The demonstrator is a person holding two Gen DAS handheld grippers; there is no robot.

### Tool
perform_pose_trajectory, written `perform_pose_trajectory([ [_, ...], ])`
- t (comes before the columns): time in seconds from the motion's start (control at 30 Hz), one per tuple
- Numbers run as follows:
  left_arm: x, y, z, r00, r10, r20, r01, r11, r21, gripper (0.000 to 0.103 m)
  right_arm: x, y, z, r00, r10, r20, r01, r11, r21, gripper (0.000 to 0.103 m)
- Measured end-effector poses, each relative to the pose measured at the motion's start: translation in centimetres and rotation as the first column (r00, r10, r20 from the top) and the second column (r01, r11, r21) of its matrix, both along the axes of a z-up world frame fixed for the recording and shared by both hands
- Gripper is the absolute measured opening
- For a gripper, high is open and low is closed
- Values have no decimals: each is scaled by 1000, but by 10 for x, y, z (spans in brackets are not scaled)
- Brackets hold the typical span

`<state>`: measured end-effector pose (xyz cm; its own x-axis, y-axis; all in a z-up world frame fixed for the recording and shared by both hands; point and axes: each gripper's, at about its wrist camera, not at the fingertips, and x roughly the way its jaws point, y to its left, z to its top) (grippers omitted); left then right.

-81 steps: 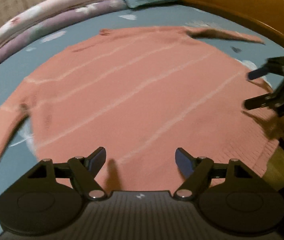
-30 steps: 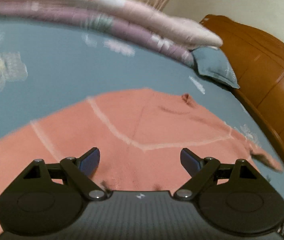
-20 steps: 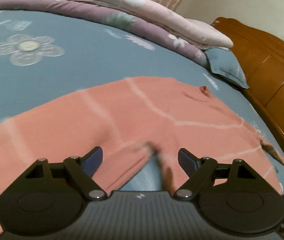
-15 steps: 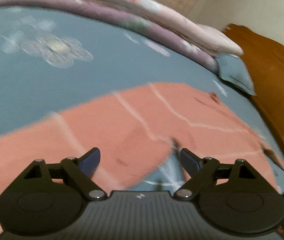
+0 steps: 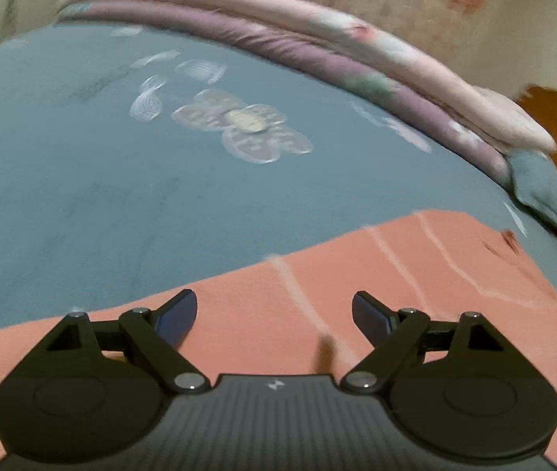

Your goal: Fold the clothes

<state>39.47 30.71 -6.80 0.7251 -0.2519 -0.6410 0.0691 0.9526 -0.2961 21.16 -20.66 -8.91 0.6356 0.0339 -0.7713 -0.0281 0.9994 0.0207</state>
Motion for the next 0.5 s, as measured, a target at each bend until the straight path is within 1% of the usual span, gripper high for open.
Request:
perform_pose_trajectory([
  [0.03,-6,-4,1,1000,-21,10,20,999,31,90,0,1,0,1000,-2,0,2,1000,0,103],
  [0.07,-11,-7,-2,1000,-29,1,28,998,62,90,1,1,0,1000,-4,-1,4,1000,-1,103],
  [0.1,-13,-5,-7,1000,4,-24,-2,995,101,90,1,1,0,1000,-7,-2,7,1000,-1,103],
  [0.13,-15,0,-12,997,62,-54,-54,987,149,90,1,2,0,1000,-9,-3,9,1000,-1,103],
  [0.17,-17,4,-18,989,121,-81,-103,975,197,89,1,2,0,1000,-12,-4,12,1000,-2,103],
  [0.2,-19,7,-19,982,164,-96,-139,964,225,89,1,2,1,1000,-15,-6,15,1000,-2,103],
  [0.3,-25,11,-10,960,254,-120,-216,941,261,89,2,4,1,1000,-25,-9,25,1000,-3,103],
  [0.33,-28,10,-6,959,261,-115,-222,936,273,89,2,4,1,1000,-30,-10,30,1000,-3,103],
  [0.43,-28,-10,12,983,173,-68,-147,947,285,89,4,4,1,999,-44,-16,44,999,-4,103],
  [0.5,-26,-30,25,995,97,-35,-84,958,275,89,5,4,2,999,-49,-23,49,999,-7,103],
])
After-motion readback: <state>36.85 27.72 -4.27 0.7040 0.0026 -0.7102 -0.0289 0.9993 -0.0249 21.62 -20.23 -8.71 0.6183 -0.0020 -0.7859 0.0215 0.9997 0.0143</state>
